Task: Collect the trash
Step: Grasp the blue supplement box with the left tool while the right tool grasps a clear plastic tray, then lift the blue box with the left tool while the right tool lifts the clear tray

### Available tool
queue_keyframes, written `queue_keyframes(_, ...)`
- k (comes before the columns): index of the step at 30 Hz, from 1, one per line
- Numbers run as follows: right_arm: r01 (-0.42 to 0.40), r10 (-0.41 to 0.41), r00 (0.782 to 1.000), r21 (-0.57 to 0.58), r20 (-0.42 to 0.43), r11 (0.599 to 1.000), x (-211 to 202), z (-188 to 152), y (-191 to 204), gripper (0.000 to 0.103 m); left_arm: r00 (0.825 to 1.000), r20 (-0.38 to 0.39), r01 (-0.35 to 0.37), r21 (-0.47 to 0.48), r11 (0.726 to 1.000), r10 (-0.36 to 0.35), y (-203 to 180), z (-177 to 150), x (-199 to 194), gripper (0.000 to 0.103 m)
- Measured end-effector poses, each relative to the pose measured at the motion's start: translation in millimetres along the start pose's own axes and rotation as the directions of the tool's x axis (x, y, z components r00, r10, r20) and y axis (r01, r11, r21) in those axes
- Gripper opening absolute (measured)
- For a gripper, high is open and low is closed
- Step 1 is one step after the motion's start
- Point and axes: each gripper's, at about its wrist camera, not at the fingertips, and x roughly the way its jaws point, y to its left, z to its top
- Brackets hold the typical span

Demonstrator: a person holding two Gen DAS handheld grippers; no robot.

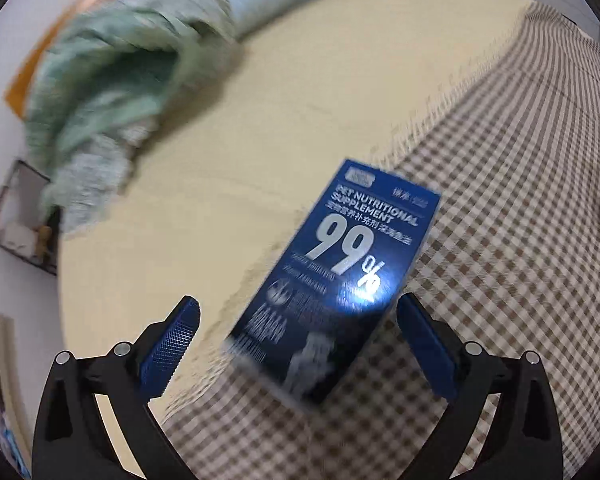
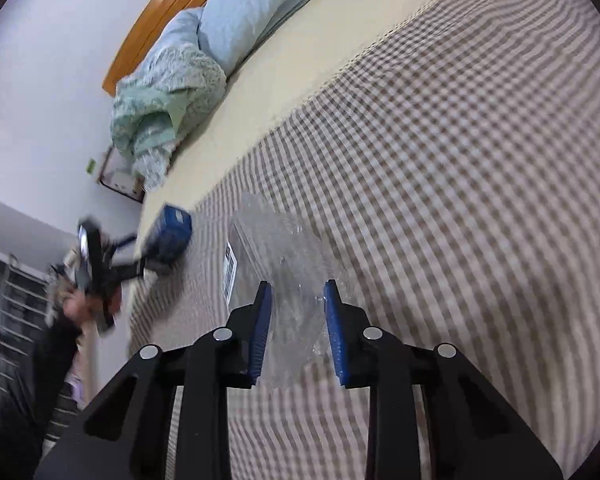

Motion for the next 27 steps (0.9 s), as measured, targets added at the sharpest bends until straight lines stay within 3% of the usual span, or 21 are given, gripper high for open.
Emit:
queue_keyframes(3, 0.016, -0.016, 1.000, 0.011, -0.015, 1.000, -15, -15, -7, 0.027, 0.998, -0.060, 0.035, 0.018, 0.999, -0.034, 0, -2, 17, 0.095)
queue_keyframes(6, 0.020, -0.019, 1.000, 0.036, -0.007, 0.999, -31, -30, -19, 0.027, 0.997, -0.039, 0.070, -0.024, 0.997, -0.070, -5, -16, 8, 0.079)
queue_keyframes(9, 0.022, -0.021, 1.000, 0.041, -0.013, 0.999, -39, -42, -22, 0.026, 0.997, -0.014, 0.071, -0.036, 0.997, -0.072, -18, -34, -10, 0.072)
queue_keyframes(13, 0.078, -0.079, 0.997, -0.051, -0.017, 0.996, -51, -52, -10, 0.026, 0.999, -0.024, 0.019, -0.139, 0.990, -0.023, -23, -44, -24, 0.068)
queue_keyframes(16, 0.132, -0.135, 0.991, -0.167, -0.003, 0.977, -56, -62, 11, 0.024, 1.000, -0.001, 0.016, -0.165, 0.986, -0.016, -31, -53, -53, 0.067)
queue_keyframes(17, 0.149, -0.152, 0.988, -0.198, 0.003, 0.969, -57, -66, 18, 0.023, 1.000, 0.002, 0.005, -0.171, 0.985, -0.004, -35, -56, -62, 0.066)
queue_keyframes(18, 0.165, -0.167, 0.986, -0.235, 0.008, 0.958, -56, -71, 26, 0.011, 1.000, 0.004, 0.001, -0.192, 0.981, 0.000, -38, -62, -72, 0.066)
queue_keyframes(20, 0.239, -0.240, 0.970, -0.324, 0.036, 0.915, -57, -88, 44, 0.010, 1.000, -0.006, 0.013, -0.253, 0.967, -0.015, -42, -77, -88, 0.065)
queue_keyframes(24, 0.275, -0.278, 0.959, -0.425, 0.057, 0.862, -55, -125, 61, 0.010, 1.000, 0.006, 0.030, -0.312, 0.950, -0.029, -58, -118, -122, 0.064)
queue_keyframes(27, 0.324, -0.302, 0.945, -0.483, 0.125, 0.813, -59, -155, 73, 0.009, 0.999, 0.033, 0.023, -0.339, 0.941, -0.012, -75, -149, -153, 0.064)
